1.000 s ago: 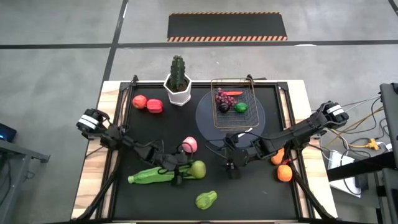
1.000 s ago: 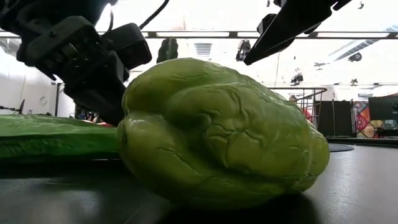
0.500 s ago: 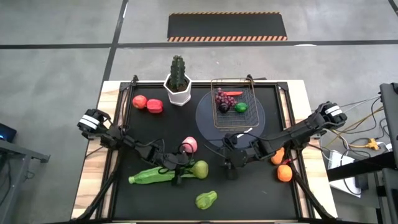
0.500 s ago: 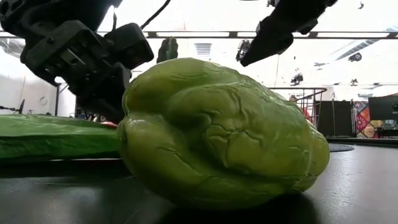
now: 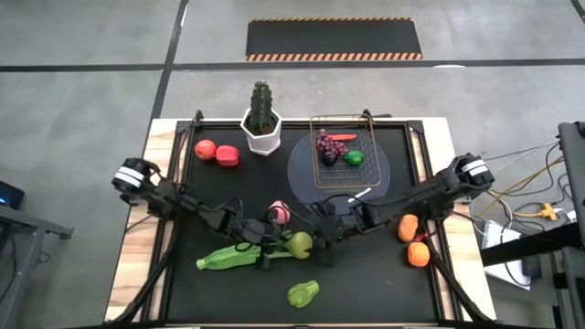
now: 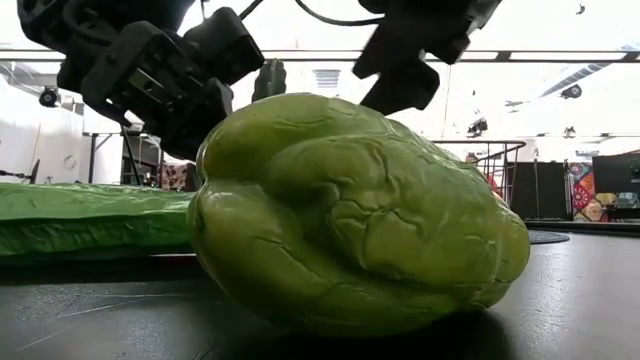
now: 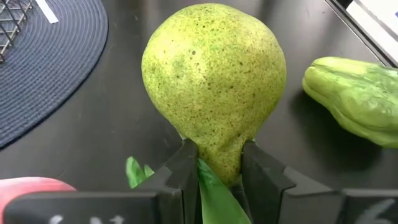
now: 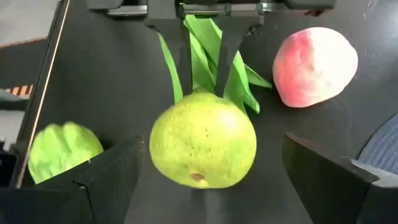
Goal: Build produce basket
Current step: Put the green pear into the gold wire basket
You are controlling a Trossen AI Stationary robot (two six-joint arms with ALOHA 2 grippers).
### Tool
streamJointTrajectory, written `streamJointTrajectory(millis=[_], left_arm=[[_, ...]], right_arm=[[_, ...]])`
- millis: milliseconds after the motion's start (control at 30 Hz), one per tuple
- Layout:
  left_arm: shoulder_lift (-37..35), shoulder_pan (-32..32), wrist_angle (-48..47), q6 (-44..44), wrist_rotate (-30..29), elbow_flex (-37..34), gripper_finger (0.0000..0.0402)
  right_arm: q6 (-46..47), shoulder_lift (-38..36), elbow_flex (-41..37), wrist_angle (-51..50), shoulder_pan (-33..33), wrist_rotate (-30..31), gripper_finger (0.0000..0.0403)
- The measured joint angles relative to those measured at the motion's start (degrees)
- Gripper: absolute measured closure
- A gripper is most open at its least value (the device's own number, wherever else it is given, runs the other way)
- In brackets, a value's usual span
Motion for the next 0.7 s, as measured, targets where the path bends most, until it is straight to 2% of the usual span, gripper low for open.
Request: streamJointTrajectory(millis=[233, 567, 700], left_arm=[[-1.3, 0.0, 0.0, 1.4, -1.8, 0.1, 0.0318], [-1.4, -0.1, -0.5, 5.6, -3.0, 0.7, 0.0317], [-1.4, -0.1, -0.7, 9.4, -3.6, 1.4, 0.0317]], right_arm=[[4.6, 4.2, 7.5, -8.9, -1.9, -0.3, 0.0046], [7.4, 9.1, 12.7, -13.7, -3.8, -11.4, 0.0046], [7.4, 9.7, 13.2, -13.9, -4.3, -12.8, 0.0046]])
